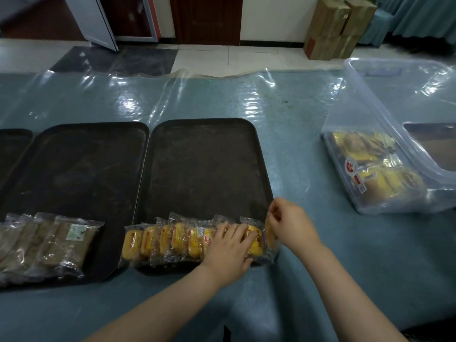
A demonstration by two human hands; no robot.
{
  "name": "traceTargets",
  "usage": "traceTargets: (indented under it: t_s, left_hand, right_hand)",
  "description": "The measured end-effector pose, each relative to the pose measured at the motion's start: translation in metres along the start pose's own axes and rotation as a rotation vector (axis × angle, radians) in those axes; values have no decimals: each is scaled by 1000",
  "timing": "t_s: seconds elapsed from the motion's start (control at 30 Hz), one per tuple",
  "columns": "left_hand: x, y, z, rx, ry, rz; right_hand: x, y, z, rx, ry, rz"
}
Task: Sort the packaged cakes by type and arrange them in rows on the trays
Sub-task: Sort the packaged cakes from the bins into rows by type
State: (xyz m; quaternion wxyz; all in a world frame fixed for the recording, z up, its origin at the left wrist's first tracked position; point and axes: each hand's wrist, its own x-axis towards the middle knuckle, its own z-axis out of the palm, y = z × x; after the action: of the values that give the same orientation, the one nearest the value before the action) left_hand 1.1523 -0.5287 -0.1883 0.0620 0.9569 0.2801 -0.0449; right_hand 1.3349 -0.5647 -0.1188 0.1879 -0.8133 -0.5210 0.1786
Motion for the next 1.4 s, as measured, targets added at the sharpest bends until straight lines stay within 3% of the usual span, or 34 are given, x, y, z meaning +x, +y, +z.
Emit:
traceTargets:
  t_s: [0.17,0.43,0.87,1.07,1.4]
  left_hand:
    - [1,-1,-2,-12,72,-42]
    - [-10,-15,-8,-299,27,-14]
    - [-31,-26,-23,-498,50,-178]
    - [-51,-49,-35,-547,106,-269]
    - [-103,-97,-55,-598,192,-347]
  right_hand:
    - [5,-5,37,-168,-57,-125]
    - [-6,7,57,261,-46,51]
    - [-22,15,57,431,6,120]
    - [-25,-14,55,476,100,81]
    - [-41,-99,61,352,-83,-68]
